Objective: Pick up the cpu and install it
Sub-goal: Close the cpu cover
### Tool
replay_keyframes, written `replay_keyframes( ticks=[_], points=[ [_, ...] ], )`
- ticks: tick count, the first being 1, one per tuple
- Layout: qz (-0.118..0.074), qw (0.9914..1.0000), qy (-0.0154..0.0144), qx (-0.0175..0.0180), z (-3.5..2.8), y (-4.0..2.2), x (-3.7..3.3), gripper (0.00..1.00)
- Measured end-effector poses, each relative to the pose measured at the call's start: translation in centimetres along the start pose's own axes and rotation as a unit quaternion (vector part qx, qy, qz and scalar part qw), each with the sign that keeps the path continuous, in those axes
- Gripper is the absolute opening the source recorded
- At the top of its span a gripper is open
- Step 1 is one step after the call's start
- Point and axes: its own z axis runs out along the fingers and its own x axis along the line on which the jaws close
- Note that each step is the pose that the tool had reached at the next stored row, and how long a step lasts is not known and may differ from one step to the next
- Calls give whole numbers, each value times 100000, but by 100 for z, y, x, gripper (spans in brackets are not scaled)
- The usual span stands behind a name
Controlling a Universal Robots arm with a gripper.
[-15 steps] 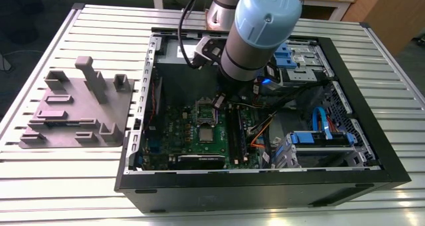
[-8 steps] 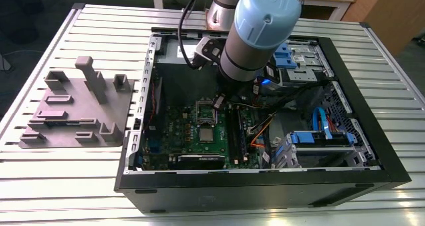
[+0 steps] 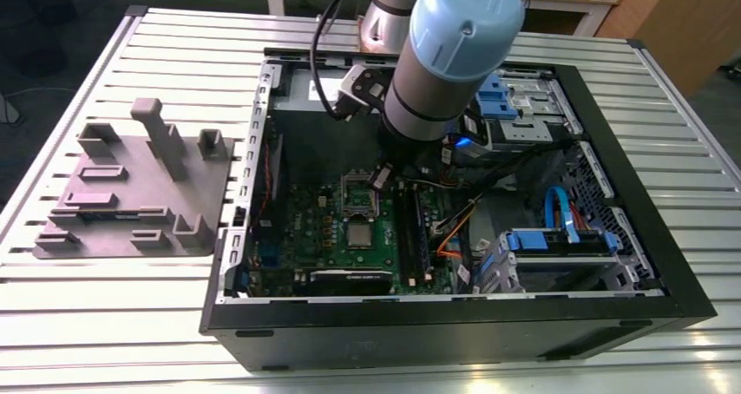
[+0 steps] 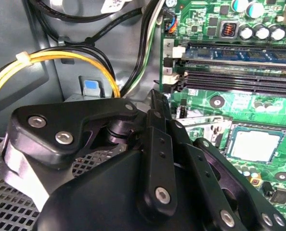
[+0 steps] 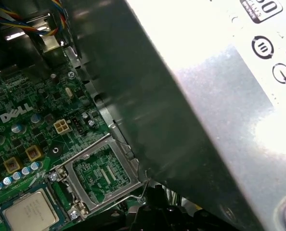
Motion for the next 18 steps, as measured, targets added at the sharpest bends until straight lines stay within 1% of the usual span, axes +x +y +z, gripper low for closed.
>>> replay_keyframes(
  ticks=[2, 9, 11, 14, 18],
  points=[
    [55, 100000, 226, -40, -1, 1, -1, 10],
    [201, 99996, 783, -275, -18, 7, -8, 10],
    [245, 99994, 1019, -258, -25, 8, -10, 10],
    [305, 99989, 1468, -150, -39, 11, -13, 10],
    [356, 99983, 1790, -55, -71, 17, -19, 10]
  ],
)
